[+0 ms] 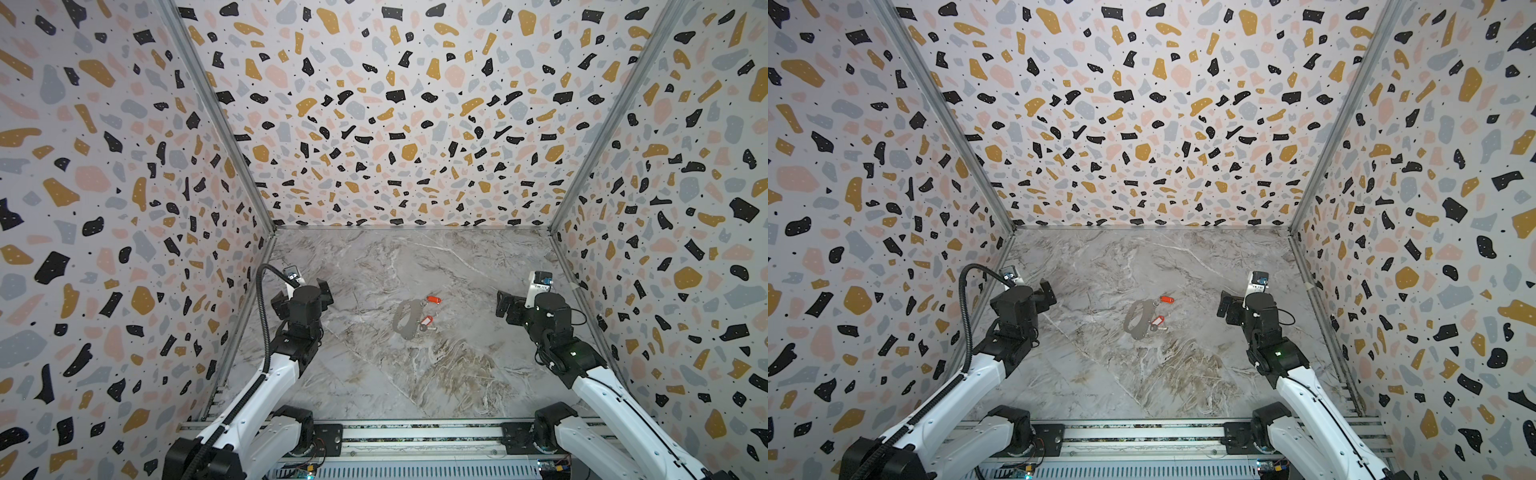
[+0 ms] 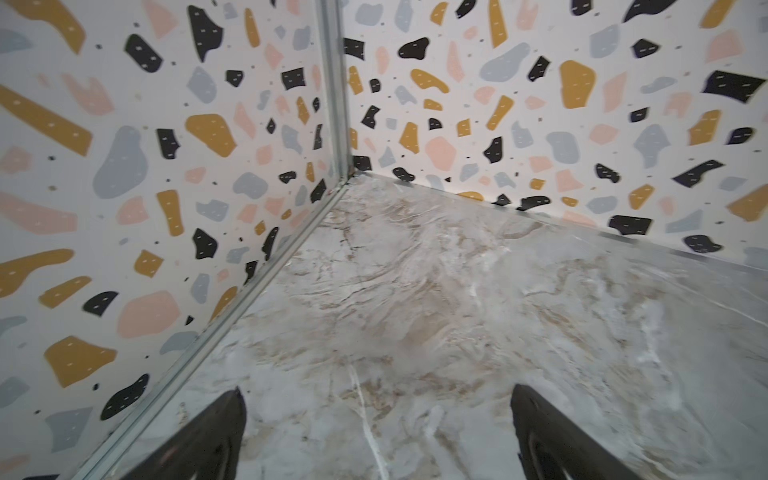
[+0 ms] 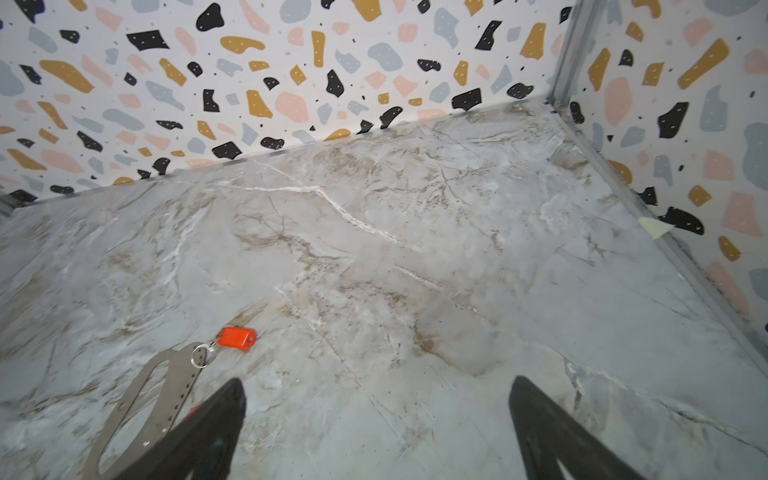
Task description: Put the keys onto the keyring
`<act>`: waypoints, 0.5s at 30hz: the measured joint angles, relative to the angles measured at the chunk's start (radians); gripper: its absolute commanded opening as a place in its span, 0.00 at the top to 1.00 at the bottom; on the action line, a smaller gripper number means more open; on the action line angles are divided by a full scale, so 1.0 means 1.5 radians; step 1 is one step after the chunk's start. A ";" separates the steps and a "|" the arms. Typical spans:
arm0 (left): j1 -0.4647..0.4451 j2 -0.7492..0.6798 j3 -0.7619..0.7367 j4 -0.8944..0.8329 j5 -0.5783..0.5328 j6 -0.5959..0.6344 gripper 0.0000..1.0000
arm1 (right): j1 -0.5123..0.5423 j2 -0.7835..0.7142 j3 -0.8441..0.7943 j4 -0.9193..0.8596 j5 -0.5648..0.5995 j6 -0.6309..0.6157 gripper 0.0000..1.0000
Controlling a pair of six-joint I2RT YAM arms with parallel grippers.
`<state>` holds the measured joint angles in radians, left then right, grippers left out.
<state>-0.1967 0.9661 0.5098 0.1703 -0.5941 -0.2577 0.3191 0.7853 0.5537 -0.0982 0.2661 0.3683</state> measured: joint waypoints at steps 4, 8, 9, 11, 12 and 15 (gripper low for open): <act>0.046 0.018 -0.062 0.100 0.001 0.015 0.01 | -0.021 -0.001 -0.066 0.086 0.026 -0.032 0.01; 0.089 0.068 -0.121 0.209 0.038 0.025 0.01 | -0.044 0.002 -0.134 0.183 0.028 -0.087 0.01; 0.096 0.080 -0.135 0.237 0.045 0.028 0.01 | -0.047 0.002 -0.151 0.212 0.028 -0.105 0.01; 0.106 0.100 -0.169 0.299 0.064 0.038 0.01 | -0.053 0.000 -0.193 0.277 0.028 -0.147 0.01; 0.109 0.106 -0.187 0.333 0.074 0.043 0.01 | -0.057 -0.001 -0.209 0.303 0.027 -0.160 0.01; 0.112 0.117 -0.239 0.428 0.100 0.057 0.01 | -0.078 -0.004 -0.247 0.363 0.014 -0.191 0.01</act>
<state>-0.0288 1.1419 0.1509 0.8120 -0.4435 -0.1715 0.2024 0.7788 0.1829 0.4461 0.2871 0.0822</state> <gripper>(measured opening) 0.995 0.990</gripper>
